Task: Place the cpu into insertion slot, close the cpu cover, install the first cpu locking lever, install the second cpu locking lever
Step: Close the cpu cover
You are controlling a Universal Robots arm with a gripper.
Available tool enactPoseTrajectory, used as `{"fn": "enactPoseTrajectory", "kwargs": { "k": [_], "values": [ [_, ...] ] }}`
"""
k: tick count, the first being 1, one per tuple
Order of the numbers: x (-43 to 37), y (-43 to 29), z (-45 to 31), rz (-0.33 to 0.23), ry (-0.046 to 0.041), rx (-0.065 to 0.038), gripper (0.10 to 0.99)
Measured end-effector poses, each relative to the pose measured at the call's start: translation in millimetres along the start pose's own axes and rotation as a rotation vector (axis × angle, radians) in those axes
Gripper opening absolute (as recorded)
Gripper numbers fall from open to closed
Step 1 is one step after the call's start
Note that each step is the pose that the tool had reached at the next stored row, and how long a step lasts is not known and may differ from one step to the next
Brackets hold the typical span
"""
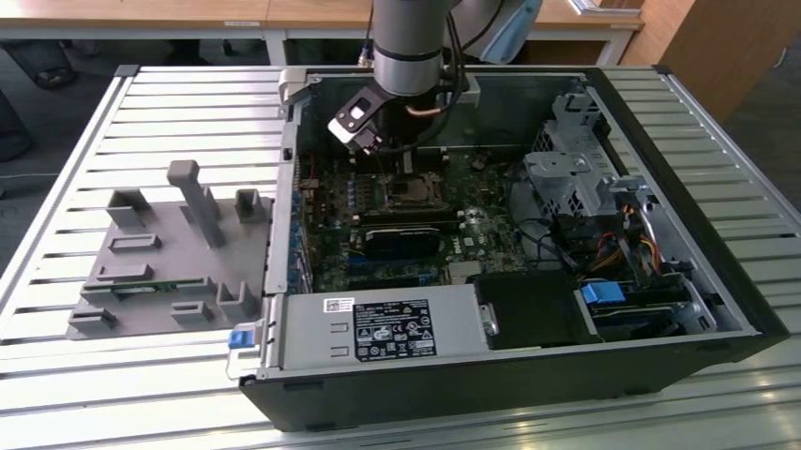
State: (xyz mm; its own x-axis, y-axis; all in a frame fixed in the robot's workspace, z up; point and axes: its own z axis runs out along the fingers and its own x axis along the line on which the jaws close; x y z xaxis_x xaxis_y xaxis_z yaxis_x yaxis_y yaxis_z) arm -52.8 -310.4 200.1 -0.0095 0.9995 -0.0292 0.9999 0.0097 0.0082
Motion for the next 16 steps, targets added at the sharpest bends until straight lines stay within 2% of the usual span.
{"fn": "enactPoseTrajectory", "kwargs": {
  "k": [7,12,16],
  "values": [
    [0.2,0.2,0.3,0.000,0.0015,-0.001,0.106],
    [-0.3,0.3,-11.5,0.000,0.0008,0.000,0.106],
    [-0.4,0.7,-13.5,0.000,0.0009,0.000,0.106]
  ]
}}
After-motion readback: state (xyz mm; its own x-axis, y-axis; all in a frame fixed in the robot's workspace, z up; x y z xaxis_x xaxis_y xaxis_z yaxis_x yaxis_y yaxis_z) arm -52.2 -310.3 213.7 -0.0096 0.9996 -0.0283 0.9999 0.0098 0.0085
